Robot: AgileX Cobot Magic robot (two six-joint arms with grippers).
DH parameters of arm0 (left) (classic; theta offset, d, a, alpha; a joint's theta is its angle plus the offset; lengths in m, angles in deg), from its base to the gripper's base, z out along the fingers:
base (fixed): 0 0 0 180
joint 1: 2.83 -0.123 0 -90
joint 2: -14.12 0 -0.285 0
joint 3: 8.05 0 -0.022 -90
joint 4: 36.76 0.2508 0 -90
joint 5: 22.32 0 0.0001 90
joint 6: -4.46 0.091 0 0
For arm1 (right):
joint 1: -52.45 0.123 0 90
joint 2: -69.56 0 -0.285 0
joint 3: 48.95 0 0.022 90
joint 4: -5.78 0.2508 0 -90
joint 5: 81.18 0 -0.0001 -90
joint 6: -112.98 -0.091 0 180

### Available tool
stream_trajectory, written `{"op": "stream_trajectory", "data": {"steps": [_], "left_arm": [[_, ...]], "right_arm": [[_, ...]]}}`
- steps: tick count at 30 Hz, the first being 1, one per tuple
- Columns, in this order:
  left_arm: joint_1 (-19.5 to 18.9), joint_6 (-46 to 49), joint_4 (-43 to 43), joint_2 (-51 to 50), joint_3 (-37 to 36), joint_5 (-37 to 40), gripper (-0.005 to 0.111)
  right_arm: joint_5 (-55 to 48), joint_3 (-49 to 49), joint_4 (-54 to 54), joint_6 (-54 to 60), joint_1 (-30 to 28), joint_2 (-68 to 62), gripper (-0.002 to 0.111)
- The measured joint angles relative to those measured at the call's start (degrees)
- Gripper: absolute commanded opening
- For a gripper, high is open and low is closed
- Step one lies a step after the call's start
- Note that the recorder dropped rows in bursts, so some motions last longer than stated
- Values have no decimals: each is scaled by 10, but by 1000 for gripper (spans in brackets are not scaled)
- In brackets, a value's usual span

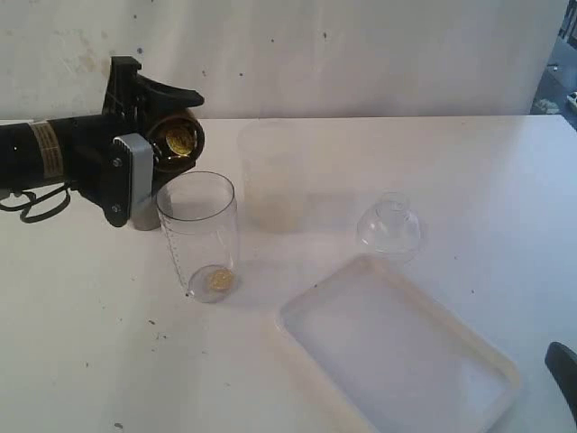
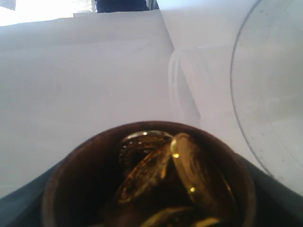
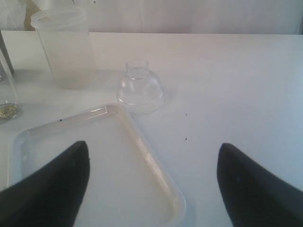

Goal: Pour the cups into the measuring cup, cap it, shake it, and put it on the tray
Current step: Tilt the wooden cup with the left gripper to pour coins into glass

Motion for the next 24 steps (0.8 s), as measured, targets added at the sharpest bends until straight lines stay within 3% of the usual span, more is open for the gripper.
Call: {"op": "stream_trajectory", "data": {"steps": [11,24], "left_arm": [[0,84,-19,0,0,-9,0],[10,34,-26,-1,0,-18,0]], "right_arm": [[0,0,0,0,0,0,69],[0,0,0,0,0,0,69]]}}
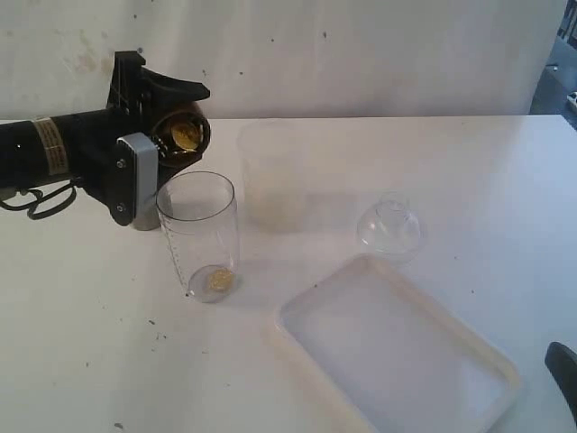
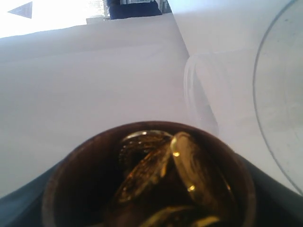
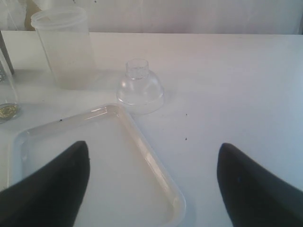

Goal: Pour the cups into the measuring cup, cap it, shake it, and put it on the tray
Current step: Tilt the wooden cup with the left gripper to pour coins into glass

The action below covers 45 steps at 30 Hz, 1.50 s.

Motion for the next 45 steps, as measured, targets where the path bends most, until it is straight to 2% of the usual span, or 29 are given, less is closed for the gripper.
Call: {"op": "stream_trajectory", "data": {"steps": [20,30,38,45], "left_arm": [[0,68,1,0,0,0,0],[1,73,12,0,0,-39,0],[6,75,41,0,0,3,0],[6,151,41,0,0,6,0]], "right_arm": [[0,0,0,0,0,0,69],[0,0,0,0,0,0,69],[0,0,0,0,0,0,69],[0,0,0,0,0,0,69]]}}
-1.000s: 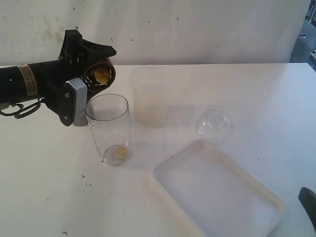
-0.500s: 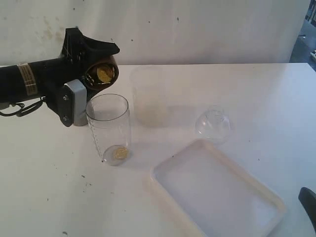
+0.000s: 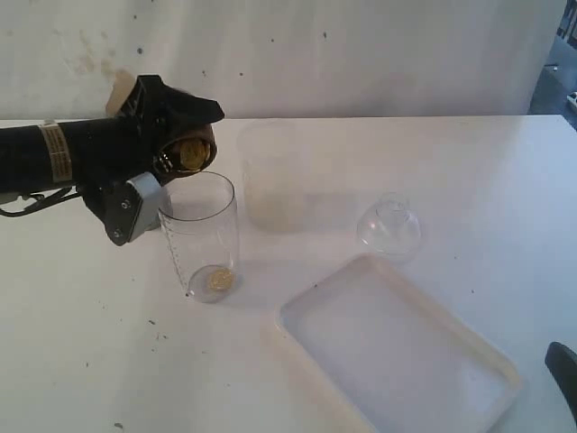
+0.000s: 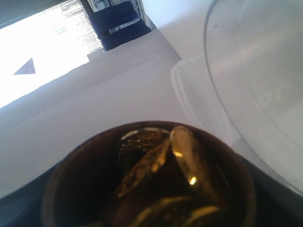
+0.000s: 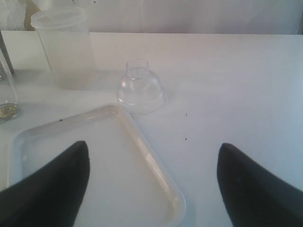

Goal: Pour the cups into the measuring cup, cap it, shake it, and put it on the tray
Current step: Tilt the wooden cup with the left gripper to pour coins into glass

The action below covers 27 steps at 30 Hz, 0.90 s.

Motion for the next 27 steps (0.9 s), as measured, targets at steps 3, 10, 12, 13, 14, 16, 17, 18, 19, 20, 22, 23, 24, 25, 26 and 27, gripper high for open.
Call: {"op": "stream_trajectory", "data": {"steps": [3,10,12,13,14,16,17,18,19,20,22,23,24,25,26,27], "left_arm": [[0,13,0,0,0,0,0],[0,22,0,0,0,0,0],[0,23,0,0,0,0,0],[0,23,0,0,0,0,0],[0,23,0,0,0,0,0],[0,23,0,0,0,0,0],[0,23,0,0,0,0,0],[0,23,0,0,0,0,0],[0,23,0,0,0,0,0],[0,23,0,0,0,0,0],[0,23,0,0,0,0,0],[0,23,0,0,0,0,0],[0,23,0,0,0,0,0],[0,23,0,0,0,1,0],[0,23,0,0,0,1,0],[0,23,0,0,0,1,0]], "right_arm": [[0,0,0,0,0,0,69],[0,0,0,0,0,0,69],[0,0,0,0,0,0,69],[0,0,0,0,0,0,69],[0,0,0,0,0,0,69],[0,0,0,0,0,0,69],[0,0,0,0,0,0,69],[0,0,0,0,0,0,69],[0,0,0,0,0,0,69],[0,0,0,0,0,0,69],[0,0,0,0,0,0,69],[0,0,0,0,0,0,69],[0,0,0,0,0,0,69],[0,0,0,0,0,0,69],[0,0,0,0,0,0,69],[0,0,0,0,0,0,69]]}}
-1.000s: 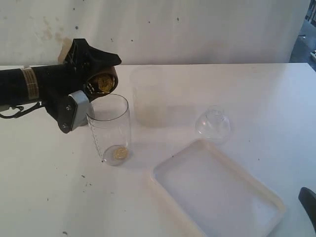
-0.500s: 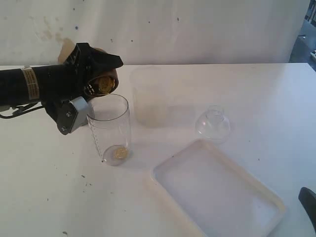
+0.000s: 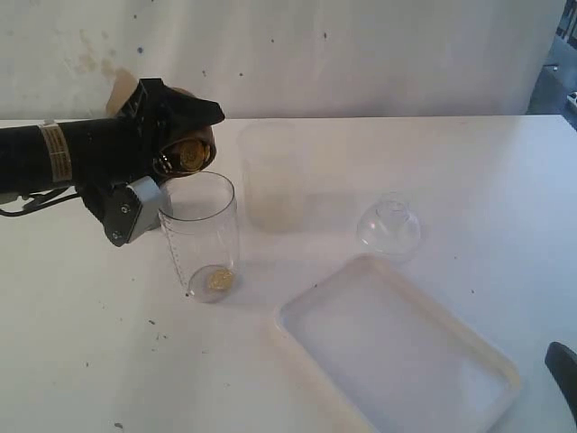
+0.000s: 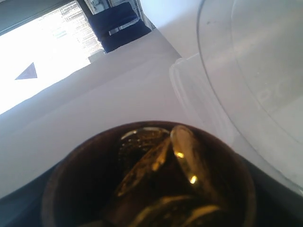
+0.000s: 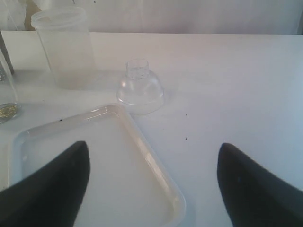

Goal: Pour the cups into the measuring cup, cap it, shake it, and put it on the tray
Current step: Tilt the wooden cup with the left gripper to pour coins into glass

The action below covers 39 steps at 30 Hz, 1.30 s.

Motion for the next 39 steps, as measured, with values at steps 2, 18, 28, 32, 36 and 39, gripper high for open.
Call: {"op": "stream_trajectory", "data": {"steps": [2,18,28,32,36,39], "left_arm": [[0,0,0,0,0,0,0],[0,90,0,0,0,-6,0],[0,125,0,0,0,-3,0],[0,125,0,0,0,-3,0],[0,122,0,0,0,-3,0],[0,103,0,0,0,-3,0]], "right_arm": [[0,0,0,0,0,0,69],[0,0,0,0,0,0,69],[0,0,0,0,0,0,69],[0,0,0,0,0,0,69],[0,0,0,0,0,0,69],[0,0,0,0,0,0,69]]}}
